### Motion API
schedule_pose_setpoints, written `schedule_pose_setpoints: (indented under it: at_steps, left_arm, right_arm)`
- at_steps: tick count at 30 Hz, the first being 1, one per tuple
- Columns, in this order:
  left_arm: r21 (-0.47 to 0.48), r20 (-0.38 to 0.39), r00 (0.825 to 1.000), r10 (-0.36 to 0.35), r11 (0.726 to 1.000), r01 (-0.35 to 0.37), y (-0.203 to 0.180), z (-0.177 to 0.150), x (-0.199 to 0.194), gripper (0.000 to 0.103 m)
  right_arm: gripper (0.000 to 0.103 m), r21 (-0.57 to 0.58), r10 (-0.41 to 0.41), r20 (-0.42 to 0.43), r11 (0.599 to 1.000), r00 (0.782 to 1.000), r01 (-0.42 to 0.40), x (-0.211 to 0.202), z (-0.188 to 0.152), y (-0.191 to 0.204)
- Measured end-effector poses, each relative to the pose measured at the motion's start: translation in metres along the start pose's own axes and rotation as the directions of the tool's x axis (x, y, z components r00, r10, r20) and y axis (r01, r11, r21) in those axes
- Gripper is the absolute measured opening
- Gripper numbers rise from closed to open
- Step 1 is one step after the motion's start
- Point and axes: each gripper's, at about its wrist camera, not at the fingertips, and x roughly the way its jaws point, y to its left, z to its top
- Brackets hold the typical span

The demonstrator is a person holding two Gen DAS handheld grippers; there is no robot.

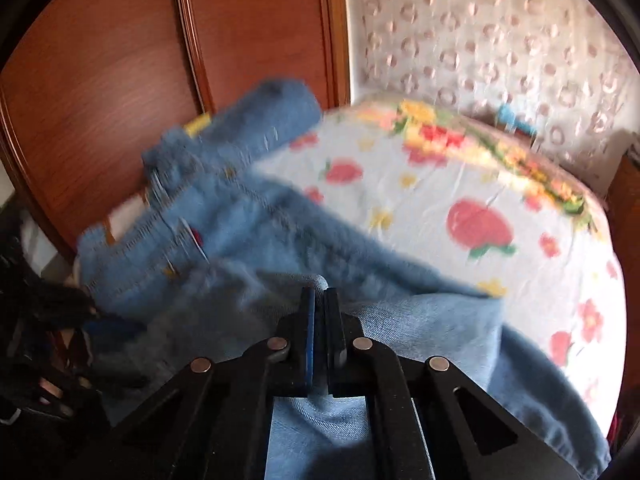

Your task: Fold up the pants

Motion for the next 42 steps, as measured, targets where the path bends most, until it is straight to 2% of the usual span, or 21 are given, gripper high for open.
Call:
schedule_pose_setpoints:
  at_steps: [3, 5, 8, 12, 15, 21, 25, 31, 33, 35, 36, 37, 39, 41, 42]
  left_arm:
    - [-0.014, 0.005, 1.000, -0.002, 1.000, 0.002, -0.001, -0.004, -0.002, 0.041]
    - [-0.014, 0.007, 1.000, -0.001, 1.000, 0.002, -0.001, -0.004, -0.002, 0.041]
    - [0.002, 0.013, 1.000, 0.013, 1.000, -0.013, -0.006, -0.007, 0.001, 0.041]
    - [0.012, 0.034, 0.999, -0.013, 1.000, 0.012, -0.009, -0.007, -0.005, 0.018]
    - [0.021, 0.047, 0.998, -0.032, 0.999, 0.031, -0.011, -0.004, -0.009, 0.009]
    - [0.036, 0.129, 0.991, -0.024, 0.999, 0.020, -0.012, 0.007, -0.044, 0.006]
    - [0.033, 0.204, 0.979, 0.013, 0.999, -0.020, 0.008, 0.022, -0.082, 0.006]
    - [-0.011, 0.291, 0.949, 0.124, 0.992, -0.127, 0.052, 0.031, -0.138, 0.006]
    - [-0.030, 0.288, 0.945, 0.156, 0.988, -0.153, 0.064, 0.029, -0.143, 0.006]
    - [-0.051, 0.230, 0.957, 0.174, 0.985, -0.167, 0.079, 0.023, -0.136, 0.006]
    - [-0.061, 0.202, 0.962, 0.186, 0.982, -0.177, 0.085, 0.018, -0.130, 0.007]
    - [-0.085, 0.169, 0.964, 0.204, 0.978, -0.192, 0.092, 0.012, -0.123, 0.015]
    - [-0.106, 0.110, 0.969, 0.220, 0.972, -0.209, 0.101, 0.002, -0.109, 0.026]
    - [-0.115, 0.085, 0.970, 0.228, 0.969, -0.218, 0.106, -0.003, -0.099, 0.037]
    - [-0.123, 0.076, 0.970, 0.229, 0.968, -0.219, 0.108, -0.006, -0.096, 0.048]
  right_arm:
    - [0.003, -0.005, -0.024, 0.111, 1.000, 0.993, 0.025, -0.033, 0.001, 0.007]
    - [0.003, -0.012, -0.045, 0.153, 0.999, 0.987, 0.047, -0.044, 0.003, 0.014]
    - [0.003, -0.042, -0.066, 0.150, 0.996, 0.986, 0.073, -0.046, 0.000, 0.026]
    - [0.003, -0.053, -0.083, 0.098, 0.995, 0.992, 0.089, -0.029, -0.005, 0.019]
    - [0.003, -0.038, -0.089, 0.074, 0.995, 0.993, 0.092, -0.028, -0.003, 0.008]
    - [0.003, -0.030, -0.077, 0.131, 0.996, 0.988, 0.081, -0.045, 0.021, 0.009]
    - [0.003, -0.050, -0.058, 0.208, 0.996, 0.976, 0.069, -0.051, 0.039, 0.022]
    - [0.003, -0.076, -0.005, 0.309, 0.997, 0.951, 0.030, -0.051, 0.082, 0.058]
    - [0.003, -0.062, 0.014, 0.319, 0.998, 0.947, 0.006, -0.043, 0.090, 0.066]
    - [0.003, -0.033, 0.025, 0.296, 0.999, 0.955, -0.015, -0.026, 0.089, 0.071]
    - [0.003, -0.028, 0.033, 0.252, 0.999, 0.967, -0.027, -0.014, 0.085, 0.073]
    - [0.008, -0.022, 0.032, 0.204, 0.999, 0.978, -0.028, 0.001, 0.079, 0.071]
    - [0.034, -0.018, 0.024, 0.139, 1.000, 0.990, -0.022, 0.015, 0.070, 0.068]
    - [0.038, -0.017, 0.031, 0.099, 0.999, 0.995, -0.029, 0.019, 0.061, 0.061]
    - [0.038, -0.012, 0.023, 0.088, 1.000, 0.996, -0.022, 0.018, 0.058, 0.056]
